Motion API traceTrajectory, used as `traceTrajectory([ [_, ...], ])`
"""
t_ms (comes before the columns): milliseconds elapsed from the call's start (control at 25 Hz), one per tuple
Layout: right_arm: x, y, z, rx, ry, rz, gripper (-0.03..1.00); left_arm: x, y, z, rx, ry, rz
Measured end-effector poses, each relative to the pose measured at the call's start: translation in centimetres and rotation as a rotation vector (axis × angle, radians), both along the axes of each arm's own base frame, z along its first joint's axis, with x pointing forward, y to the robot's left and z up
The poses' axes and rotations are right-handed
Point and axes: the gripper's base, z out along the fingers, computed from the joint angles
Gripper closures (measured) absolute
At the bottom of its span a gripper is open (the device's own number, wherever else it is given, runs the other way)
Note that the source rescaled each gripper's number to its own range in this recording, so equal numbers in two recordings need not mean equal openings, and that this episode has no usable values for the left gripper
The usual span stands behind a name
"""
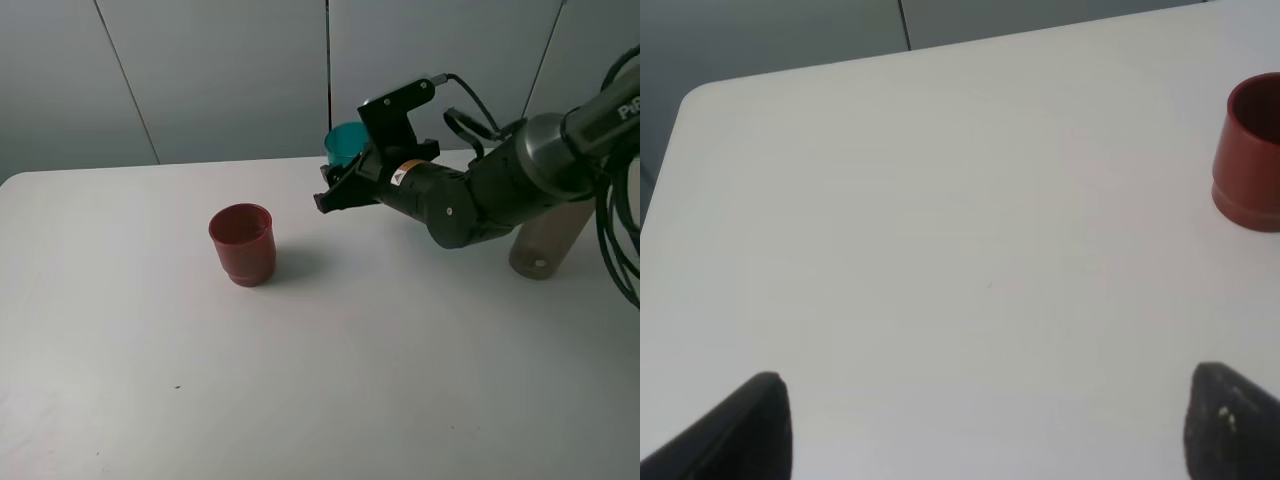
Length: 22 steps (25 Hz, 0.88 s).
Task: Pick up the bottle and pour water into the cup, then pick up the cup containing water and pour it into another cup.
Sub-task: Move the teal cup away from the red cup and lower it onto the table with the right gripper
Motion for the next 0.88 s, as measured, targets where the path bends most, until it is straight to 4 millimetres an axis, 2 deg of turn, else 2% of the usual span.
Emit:
traceTrajectory([
  [240, -0.2, -0.1, -3.1, -0.045, 0.066, 0.001, 0.86, 0.0, 0.0, 0.0, 0.000, 0.000, 0.000],
  [720, -0.3, -0.1, -3.7, -0.057, 0.088, 0.007, 0.86, 0.0, 0.0, 0.0, 0.000, 0.000, 0.000],
  [880, -0.4, -0.2, -4.5, -0.069, 0.106, 0.007, 0.86, 0.0, 0.0, 0.0, 0.000, 0.000, 0.000],
])
